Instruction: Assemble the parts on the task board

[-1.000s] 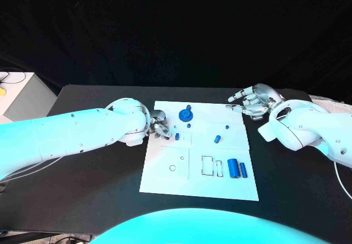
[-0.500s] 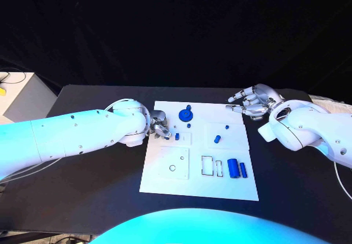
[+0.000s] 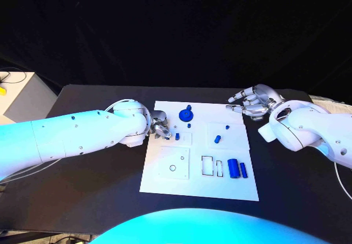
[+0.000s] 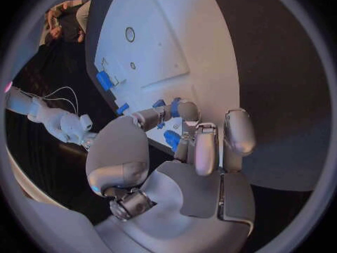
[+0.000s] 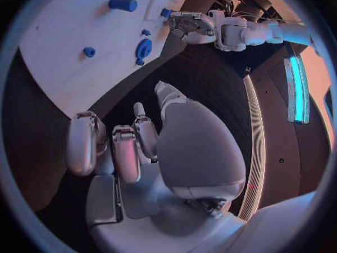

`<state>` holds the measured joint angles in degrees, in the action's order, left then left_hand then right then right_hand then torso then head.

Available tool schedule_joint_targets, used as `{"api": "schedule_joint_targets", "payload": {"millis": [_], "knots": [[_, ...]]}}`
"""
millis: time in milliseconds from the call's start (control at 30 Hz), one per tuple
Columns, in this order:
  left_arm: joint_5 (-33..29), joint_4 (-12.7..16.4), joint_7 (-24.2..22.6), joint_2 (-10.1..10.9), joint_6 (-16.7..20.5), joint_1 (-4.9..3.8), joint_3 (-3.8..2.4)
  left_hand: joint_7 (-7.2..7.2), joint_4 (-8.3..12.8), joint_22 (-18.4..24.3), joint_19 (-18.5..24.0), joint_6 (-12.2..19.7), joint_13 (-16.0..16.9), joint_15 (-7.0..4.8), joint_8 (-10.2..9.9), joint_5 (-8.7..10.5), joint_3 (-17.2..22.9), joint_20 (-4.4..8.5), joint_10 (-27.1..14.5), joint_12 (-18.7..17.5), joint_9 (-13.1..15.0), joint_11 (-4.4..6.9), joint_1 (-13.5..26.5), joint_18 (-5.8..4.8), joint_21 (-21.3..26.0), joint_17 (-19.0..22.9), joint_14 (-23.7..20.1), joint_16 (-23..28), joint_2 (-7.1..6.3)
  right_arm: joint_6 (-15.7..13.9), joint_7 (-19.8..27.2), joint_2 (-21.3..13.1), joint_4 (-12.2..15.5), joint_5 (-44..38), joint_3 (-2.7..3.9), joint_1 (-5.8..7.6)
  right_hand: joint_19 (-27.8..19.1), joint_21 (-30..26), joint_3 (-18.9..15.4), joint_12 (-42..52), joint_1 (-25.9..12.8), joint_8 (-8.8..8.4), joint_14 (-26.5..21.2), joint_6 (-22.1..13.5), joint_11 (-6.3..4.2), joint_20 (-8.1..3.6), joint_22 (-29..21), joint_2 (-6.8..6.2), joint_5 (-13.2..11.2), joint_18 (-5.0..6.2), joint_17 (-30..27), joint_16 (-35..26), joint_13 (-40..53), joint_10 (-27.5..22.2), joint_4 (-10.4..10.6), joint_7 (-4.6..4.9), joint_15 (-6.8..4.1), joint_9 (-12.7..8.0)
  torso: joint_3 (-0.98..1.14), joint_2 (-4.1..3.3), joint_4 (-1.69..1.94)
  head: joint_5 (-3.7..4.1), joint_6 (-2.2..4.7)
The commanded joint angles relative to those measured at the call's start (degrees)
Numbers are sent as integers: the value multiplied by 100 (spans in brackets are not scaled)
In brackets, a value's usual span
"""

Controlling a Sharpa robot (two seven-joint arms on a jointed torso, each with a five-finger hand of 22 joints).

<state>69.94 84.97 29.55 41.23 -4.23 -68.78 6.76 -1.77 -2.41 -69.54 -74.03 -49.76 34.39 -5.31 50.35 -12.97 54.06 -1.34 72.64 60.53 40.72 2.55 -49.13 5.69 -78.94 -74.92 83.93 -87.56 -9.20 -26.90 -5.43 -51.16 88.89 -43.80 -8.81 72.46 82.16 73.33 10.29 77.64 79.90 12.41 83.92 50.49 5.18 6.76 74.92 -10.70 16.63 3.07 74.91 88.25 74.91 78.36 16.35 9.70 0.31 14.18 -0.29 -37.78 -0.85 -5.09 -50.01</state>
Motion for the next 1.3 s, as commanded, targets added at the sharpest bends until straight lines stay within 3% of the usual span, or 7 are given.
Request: {"api": "schedule_joint_targets", "payload": {"millis": [33,300,1000,1033,1100,1300], "knots": [[8,-5,32,-1,-168,69,45,53,435,8,-4,-12,-10,-24,32,31,374,-45,41,3,-18,11,116,-66,8,-980,470,-13,-52,10,71,0,-3,-29,1,-5,-43,-34,-1,-27,-66,35,473,-34,-17,-8,491,22,2,81,1077,-39,291,-36,27,12,45,-6,1,-2,-5,2,1],[-14,-18,31,0,-166,85,45,72,76,22,-8,-65,-18,-35,32,72,-101,-56,15,21,-120,23,339,-64,37,-979,470,-11,-182,-6,76,-3,-9,-6,1,-8,-37,-50,-50,-23,-290,62,473,-53,-14,-6,492,92,-176,82,1075,-42,280,-40,30,12,48,-7,8,-3,-6,0,1],[23,-23,28,9,-166,92,44,70,-177,32,-14,-103,-25,-32,22,65,-498,-52,-6,36,-207,20,402,-63,55,-987,471,-14,-296,-23,95,-10,-15,9,0,-13,-44,-94,-181,-17,-556,92,468,-76,-10,-3,480,121,-298,88,1062,-50,269,-45,36,13,52,-9,4,-1,-4,11,1],[36,-23,27,10,-160,93,44,70,-201,30,-16,-106,-23,-31,22,64,-531,-50,-6,38,-214,19,405,-64,55,-990,472,-15,-299,-26,98,-10,-15,12,0,-13,-42,-95,-214,-13,-602,98,470,-80,-9,-2,482,125,-275,87,1067,-48,270,-44,36,14,53,-9,4,-1,-4,11,1],[69,-27,26,11,-148,93,44,66,-267,36,-15,-112,-32,-29,21,64,-622,-48,-11,36,-230,16,413,-63,61,-989,472,-14,-301,-33,105,-11,-16,16,0,-14,-43,-109,-323,-13,-714,116,468,-92,-10,-4,482,129,32,88,1062,-52,262,-52,29,13,51,-8,4,-1,-4,10,1],[105,-35,25,12,-124,94,44,64,-325,40,-14,-118,-38,-27,23,63,-711,-45,-14,36,-244,13,417,-62,65,-987,471,-13,-298,-38,112,-12,-16,20,0,-17,-42,-114,-379,-13,-771,123,468,-98,-9,-3,483,139,33,88,1064,-51,259,-54,35,14,52,-8,5,-1,-6,6,1]]}}
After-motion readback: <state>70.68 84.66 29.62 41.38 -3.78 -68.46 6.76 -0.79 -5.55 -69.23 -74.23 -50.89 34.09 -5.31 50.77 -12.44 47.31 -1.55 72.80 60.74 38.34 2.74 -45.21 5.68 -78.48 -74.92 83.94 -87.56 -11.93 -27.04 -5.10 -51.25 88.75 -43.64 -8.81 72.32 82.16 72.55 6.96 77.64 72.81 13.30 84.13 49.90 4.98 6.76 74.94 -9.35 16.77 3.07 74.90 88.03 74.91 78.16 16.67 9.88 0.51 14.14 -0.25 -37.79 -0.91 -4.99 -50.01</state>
